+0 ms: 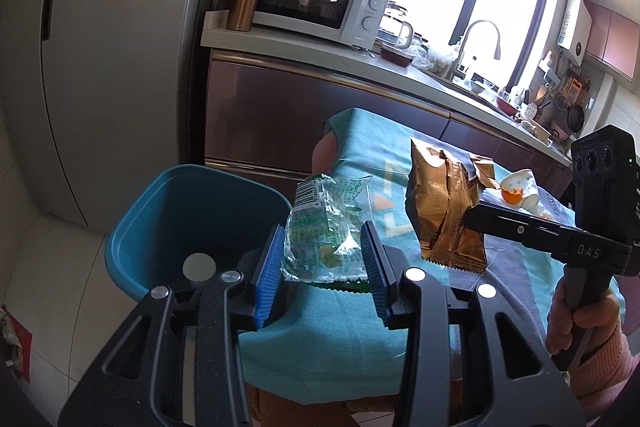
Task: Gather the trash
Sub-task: 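Carry the clear bag and gold foil bag over the teal bin, then open both tools to drop the bags into the teal bin, then move both open tools back over the table toward the peels and nets, then grasp the white foam net with the left tool while the right tool grasps an orange peel, then carry the foam net and orange peel over the teal bin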
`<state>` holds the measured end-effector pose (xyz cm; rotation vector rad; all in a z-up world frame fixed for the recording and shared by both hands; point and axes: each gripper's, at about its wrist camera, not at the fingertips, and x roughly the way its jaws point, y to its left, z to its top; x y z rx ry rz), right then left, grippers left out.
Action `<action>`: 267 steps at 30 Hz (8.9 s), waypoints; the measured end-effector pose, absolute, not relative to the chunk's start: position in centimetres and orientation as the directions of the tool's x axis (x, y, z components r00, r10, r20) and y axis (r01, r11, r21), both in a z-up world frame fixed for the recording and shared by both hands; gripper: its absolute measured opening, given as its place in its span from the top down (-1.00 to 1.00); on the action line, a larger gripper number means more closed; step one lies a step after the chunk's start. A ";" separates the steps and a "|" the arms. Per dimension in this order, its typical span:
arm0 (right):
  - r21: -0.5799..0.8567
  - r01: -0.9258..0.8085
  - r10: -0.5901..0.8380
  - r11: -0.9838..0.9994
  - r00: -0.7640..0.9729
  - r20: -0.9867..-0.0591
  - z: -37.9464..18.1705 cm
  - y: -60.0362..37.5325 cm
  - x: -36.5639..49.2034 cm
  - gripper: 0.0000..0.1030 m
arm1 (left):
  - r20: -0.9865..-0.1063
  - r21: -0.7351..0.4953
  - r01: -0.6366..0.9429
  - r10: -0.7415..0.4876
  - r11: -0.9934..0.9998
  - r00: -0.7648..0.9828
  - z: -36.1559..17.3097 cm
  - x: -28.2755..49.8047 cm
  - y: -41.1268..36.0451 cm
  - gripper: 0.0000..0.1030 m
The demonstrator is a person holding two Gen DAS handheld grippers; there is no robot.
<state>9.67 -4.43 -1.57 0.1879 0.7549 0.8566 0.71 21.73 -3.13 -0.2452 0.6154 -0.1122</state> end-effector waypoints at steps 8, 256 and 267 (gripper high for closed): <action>0.425 -0.646 0.748 0.634 0.371 -0.551 -1.7 -0.7 10.8 0.23 | -0.577 -0.254 -0.049 -0.111 0.966 0.809 -4.3 1.2 24.8 0.24; 0.446 -0.649 0.728 0.616 0.254 -0.637 -4.7 4.6 14.8 0.91 | -0.661 -0.315 -0.062 -0.172 0.947 0.730 -7.9 3.4 28.1 0.72; 0.421 -0.635 0.669 0.648 0.212 -0.712 -7.1 9.1 16.4 0.90 | -0.714 -0.303 -0.103 -0.154 0.947 0.683 -10.6 5.0 29.3 0.69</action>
